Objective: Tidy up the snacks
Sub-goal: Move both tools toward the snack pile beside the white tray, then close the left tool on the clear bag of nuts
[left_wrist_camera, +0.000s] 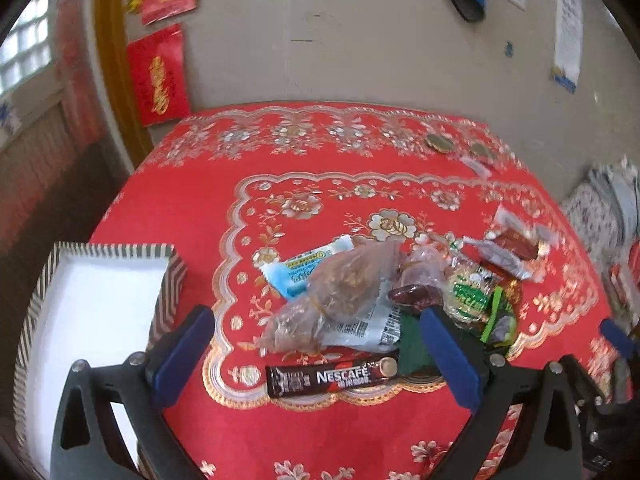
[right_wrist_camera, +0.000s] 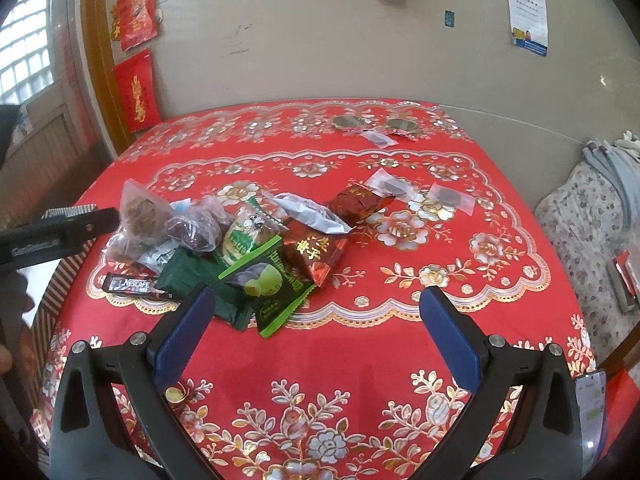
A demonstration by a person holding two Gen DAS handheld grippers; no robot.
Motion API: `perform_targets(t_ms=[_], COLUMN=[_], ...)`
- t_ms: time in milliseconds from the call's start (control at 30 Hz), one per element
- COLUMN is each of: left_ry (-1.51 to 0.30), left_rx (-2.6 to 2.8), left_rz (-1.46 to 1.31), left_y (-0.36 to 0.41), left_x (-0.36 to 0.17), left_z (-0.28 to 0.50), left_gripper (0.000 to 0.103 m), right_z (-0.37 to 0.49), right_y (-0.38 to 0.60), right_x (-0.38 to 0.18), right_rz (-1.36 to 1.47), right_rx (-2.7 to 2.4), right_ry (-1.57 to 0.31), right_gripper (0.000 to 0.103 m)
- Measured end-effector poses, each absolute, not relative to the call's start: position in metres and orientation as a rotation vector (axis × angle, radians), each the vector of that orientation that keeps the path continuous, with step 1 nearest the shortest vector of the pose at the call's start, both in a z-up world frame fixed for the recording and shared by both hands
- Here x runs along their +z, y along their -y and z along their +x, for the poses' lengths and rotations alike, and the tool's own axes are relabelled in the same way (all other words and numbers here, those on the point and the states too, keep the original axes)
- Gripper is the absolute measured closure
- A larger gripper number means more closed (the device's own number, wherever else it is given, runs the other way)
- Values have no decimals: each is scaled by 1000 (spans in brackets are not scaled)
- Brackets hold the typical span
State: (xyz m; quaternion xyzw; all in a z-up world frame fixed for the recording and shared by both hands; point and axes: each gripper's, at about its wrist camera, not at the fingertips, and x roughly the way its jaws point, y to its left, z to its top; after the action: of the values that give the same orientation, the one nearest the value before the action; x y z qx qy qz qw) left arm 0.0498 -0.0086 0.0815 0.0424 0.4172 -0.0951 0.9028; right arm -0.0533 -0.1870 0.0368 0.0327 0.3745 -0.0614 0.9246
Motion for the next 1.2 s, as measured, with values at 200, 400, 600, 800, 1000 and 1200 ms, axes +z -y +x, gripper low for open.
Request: perform_targets(t_ms=[200,400,600,800,1000,1200], left_ry=[-894,-919,-930,-963,-988,-958], left_rx=[-231,-274,-301,-335,-381,-352], left_rz=[162,208,237,237,180,189], left_y=[8,11,16,18,14,6], left_x=[72,59,51,42,38,44], left_z=[66,74,83,90,93,87], left_gripper=[0,0,0,23,51,61], right_z=[-51,-40,-31,-18,-4,21], right_y=[185,177,166,154,140,134], right_x=[37,36,39,39,40,35], right_rz=[64,65,42,19,-16,13], right_rx=[-98,-54,-30,1,27,96], right_ry=[-768,-781,-777,-788,-795,-847], right_gripper=[0,0,0,1,7,20])
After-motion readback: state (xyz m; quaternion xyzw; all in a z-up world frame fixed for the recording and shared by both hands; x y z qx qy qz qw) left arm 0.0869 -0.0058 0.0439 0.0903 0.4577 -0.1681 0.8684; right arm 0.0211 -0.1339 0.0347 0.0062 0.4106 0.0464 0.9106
